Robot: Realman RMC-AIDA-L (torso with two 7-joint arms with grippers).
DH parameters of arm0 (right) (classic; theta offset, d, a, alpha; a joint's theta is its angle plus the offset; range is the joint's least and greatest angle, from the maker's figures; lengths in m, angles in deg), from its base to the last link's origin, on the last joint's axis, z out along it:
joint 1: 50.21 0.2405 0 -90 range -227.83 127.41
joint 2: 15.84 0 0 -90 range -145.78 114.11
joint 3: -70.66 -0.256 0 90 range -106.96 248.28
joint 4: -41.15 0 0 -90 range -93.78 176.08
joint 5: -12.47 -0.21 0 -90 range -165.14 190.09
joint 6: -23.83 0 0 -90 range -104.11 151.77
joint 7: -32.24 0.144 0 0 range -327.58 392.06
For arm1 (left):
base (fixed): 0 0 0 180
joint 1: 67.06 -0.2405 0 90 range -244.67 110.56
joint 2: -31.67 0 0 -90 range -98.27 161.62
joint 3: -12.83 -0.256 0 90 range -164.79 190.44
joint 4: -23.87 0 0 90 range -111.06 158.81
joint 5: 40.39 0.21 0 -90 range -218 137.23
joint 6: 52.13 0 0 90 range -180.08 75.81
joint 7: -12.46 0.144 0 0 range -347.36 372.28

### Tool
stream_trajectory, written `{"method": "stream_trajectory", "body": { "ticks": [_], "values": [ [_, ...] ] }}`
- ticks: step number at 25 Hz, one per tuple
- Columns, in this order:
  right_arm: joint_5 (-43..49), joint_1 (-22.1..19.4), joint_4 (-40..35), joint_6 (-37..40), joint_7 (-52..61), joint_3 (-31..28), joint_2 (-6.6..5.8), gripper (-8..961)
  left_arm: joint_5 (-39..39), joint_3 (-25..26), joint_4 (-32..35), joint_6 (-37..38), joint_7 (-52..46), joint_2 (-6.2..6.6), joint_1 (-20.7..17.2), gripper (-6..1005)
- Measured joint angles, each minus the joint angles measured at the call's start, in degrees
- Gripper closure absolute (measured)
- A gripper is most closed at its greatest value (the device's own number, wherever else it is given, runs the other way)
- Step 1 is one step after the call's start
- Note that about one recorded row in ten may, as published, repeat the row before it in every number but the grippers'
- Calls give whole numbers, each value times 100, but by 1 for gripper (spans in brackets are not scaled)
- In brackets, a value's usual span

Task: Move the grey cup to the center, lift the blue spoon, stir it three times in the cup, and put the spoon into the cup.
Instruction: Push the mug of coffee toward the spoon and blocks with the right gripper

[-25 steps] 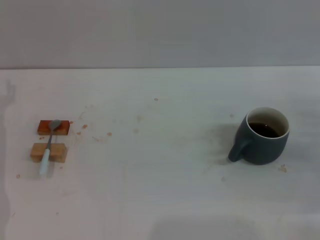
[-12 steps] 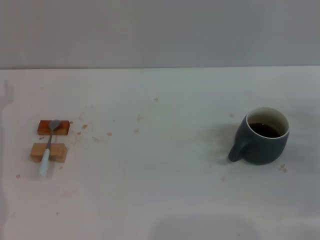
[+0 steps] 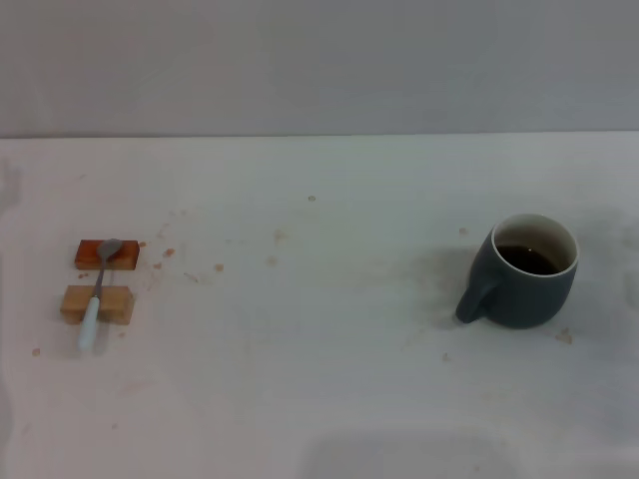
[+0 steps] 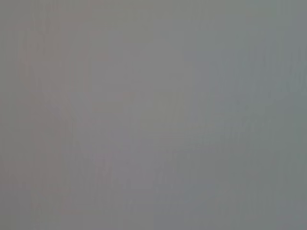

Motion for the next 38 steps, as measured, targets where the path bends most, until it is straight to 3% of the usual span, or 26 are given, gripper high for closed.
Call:
{"method": "stream_trajectory", "body": {
  "ticks": [10, 15, 16, 21, 38],
  "values": [
    [-15, -493, 485, -8, 260, 833, 0, 939, 21, 55, -14, 2, 0, 18, 10, 301],
    [-527, -680, 762, -2, 261, 1626, 0, 939, 24, 56, -44, 2, 0, 19, 9, 301],
    [-873, -686, 768, 30, 246, 1987, 0, 939, 24, 56, -44, 2, 0, 19, 9, 301],
    [-1185, -662, 789, 52, 234, 2419, -1, 940, 8, 64, -59, 1, 0, 17, 19, 301],
    [-1197, -322, 1026, -389, 259, 2948, -5, 942, -1, 73, -62, 32, 0, 1, 53, 301]
  ]
}}
